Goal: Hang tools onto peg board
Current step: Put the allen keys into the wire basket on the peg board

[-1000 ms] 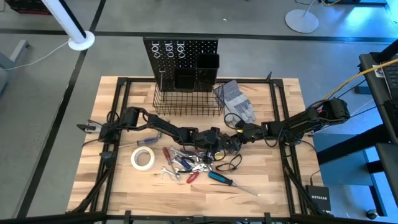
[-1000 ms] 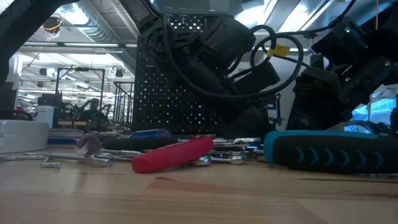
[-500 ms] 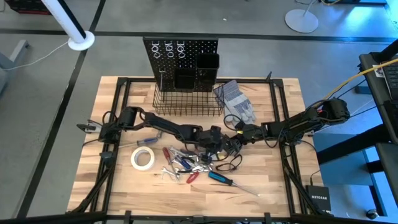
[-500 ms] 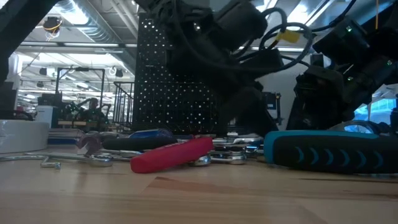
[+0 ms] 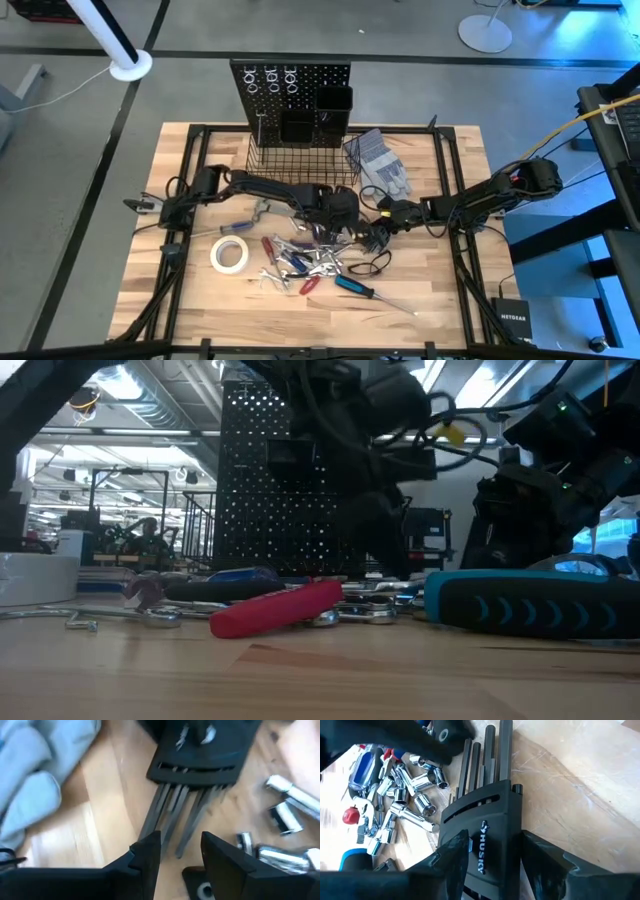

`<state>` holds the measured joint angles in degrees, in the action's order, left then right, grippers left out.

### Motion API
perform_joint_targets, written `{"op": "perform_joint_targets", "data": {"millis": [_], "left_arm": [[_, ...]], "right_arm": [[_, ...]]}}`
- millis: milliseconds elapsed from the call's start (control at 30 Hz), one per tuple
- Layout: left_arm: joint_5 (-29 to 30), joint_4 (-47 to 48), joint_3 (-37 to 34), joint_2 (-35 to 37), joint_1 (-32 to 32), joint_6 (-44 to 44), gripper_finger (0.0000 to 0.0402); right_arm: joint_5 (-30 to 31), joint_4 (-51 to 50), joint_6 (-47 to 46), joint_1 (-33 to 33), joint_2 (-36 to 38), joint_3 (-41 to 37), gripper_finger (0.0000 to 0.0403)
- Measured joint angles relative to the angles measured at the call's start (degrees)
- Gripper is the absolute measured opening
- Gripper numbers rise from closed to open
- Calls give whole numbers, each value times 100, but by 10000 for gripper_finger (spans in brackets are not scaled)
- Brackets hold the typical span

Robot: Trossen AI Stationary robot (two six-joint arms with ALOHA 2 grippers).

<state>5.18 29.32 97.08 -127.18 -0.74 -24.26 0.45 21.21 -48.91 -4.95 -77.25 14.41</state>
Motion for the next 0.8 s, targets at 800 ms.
{"op": "perform_joint_targets", "data": {"millis": [800], "left_arm": [[-635,-37,0,-309,75,-596,66]], "right_arm": [[149,21,287,7,-9,-13,177]]}}
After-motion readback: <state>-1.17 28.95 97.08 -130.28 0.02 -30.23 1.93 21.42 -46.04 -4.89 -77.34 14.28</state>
